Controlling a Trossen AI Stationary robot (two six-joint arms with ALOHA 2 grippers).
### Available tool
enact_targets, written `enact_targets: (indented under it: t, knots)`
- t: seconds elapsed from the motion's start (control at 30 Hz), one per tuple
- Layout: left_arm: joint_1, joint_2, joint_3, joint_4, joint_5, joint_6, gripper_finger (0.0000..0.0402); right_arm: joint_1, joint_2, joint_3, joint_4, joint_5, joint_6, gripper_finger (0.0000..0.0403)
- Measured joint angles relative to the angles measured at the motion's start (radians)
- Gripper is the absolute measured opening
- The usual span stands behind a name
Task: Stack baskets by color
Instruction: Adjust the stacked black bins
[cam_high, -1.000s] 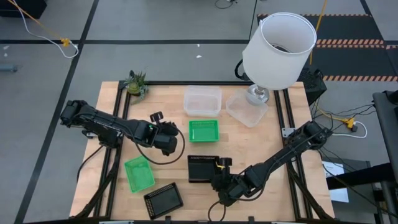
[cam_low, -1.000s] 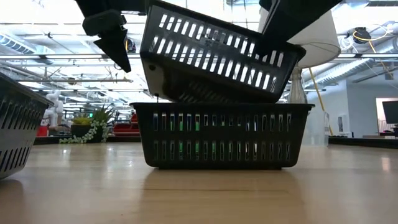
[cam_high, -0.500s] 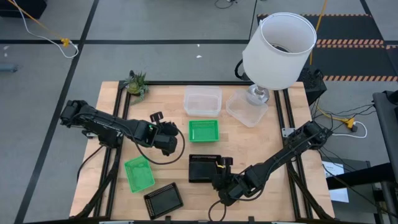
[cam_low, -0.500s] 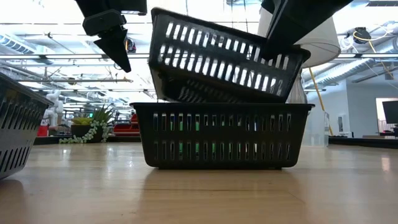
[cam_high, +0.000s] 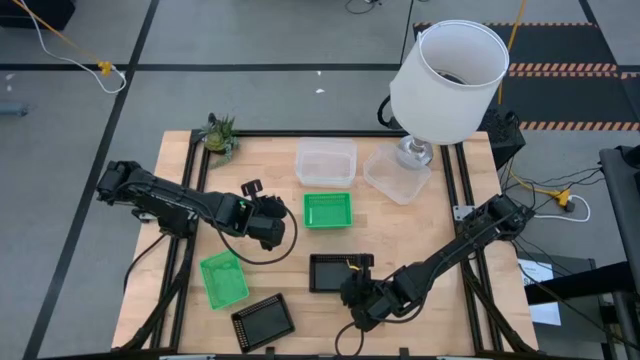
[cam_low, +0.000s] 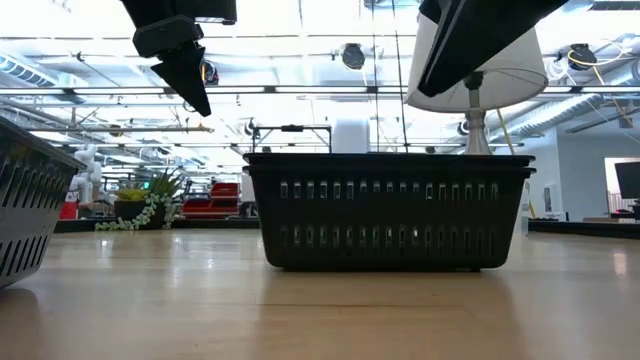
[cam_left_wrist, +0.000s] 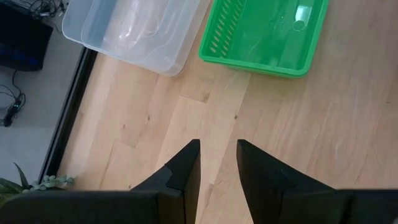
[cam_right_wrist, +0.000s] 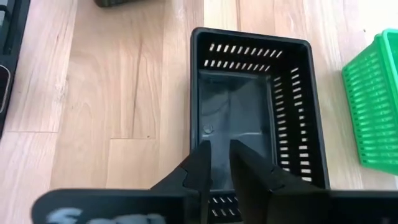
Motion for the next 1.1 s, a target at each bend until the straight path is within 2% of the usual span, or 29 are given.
enact_targets:
  t: [0.3, 0.5, 0.63, 0.87, 1.1]
  knots:
    - [-0.001, 0.000, 0.000, 0.000, 0.000, -0.003, 0.0106, 0.000, -0.015, 0.000, -0.041, 0.000, 0.005, 0.0077]
    - [-0.006, 0.000, 0.000, 0.000, 0.000, 0.000, 0.0106, 0.021, -0.060, 0.001, -0.206, -0.002, 0.101, 0.0076]
    - [-0.006, 0.000, 0.000, 0.000, 0.000, 0.000, 0.0106, 0.038, -0.065, -0.002, -0.317, -0.003, 0.172, 0.0060]
    - [-0.006, 0.000, 0.000, 0.001, 0.000, -0.003, 0.0106, 0.018, -0.064, -0.126, -0.226, -0.086, 0.171, 0.0005]
    - [-0.006, 0.000, 0.000, 0.005, 0.000, 0.000, 0.0106, -0.052, -0.063, -0.255, -0.044, -0.166, 0.133, 0.0009]
